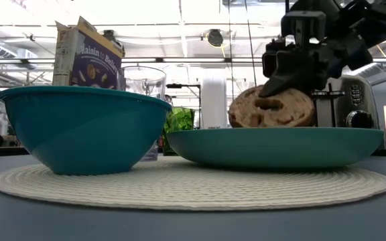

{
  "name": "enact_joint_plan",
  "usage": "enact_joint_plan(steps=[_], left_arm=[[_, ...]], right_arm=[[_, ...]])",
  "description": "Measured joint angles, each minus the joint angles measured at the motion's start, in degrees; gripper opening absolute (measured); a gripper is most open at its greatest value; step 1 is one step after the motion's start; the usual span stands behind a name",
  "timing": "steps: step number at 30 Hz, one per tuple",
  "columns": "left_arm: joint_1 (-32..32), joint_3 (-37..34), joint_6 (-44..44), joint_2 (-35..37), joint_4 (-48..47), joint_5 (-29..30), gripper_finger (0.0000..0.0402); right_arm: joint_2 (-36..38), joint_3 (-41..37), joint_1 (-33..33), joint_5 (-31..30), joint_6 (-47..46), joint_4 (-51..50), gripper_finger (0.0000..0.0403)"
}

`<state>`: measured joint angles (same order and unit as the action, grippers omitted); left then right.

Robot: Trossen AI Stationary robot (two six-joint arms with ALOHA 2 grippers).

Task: Arrange a breakfast setting
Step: Put the toasted bagel into the green plate from the toaster

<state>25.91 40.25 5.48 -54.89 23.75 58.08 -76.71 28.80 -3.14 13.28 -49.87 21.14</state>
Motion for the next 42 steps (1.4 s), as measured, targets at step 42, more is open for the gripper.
enact_joint_plan(steps=[42], left_arm=[[0.00, 0.00, 0.00, 0.00, -0.01, 0.00, 0.0391]], right_arm=[[-2.84, 0.02, 0.02, -7.06, 2.58, -0.39, 0.0073]])
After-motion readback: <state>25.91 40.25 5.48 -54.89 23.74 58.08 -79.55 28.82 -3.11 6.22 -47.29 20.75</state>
